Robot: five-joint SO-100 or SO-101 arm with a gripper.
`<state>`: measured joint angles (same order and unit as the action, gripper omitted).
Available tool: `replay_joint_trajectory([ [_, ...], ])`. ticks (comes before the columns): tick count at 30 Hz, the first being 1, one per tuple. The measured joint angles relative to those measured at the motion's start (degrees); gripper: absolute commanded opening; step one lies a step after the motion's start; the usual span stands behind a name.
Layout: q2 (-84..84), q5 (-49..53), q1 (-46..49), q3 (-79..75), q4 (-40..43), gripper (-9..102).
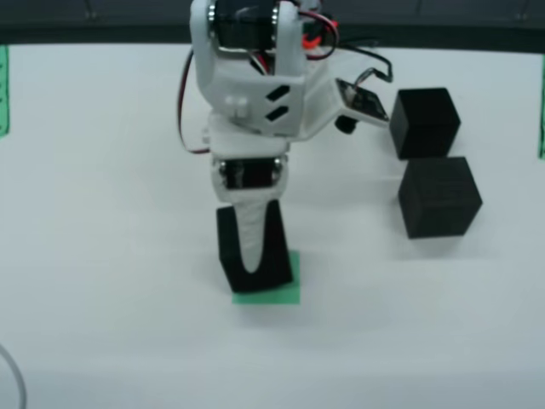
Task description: Stack 3 Blocks on the chosen place.
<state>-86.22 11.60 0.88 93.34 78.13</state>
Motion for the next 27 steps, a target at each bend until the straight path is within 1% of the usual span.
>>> replay_joint_trajectory([
  [9,0.1,-5.1,0.4,0.2,-0.7,20],
  [19,1.6,-5.8,0.4,0.3,-1.9,20],
  [27,2.6,-6.1,-1.4,0.2,-1.9,20],
])
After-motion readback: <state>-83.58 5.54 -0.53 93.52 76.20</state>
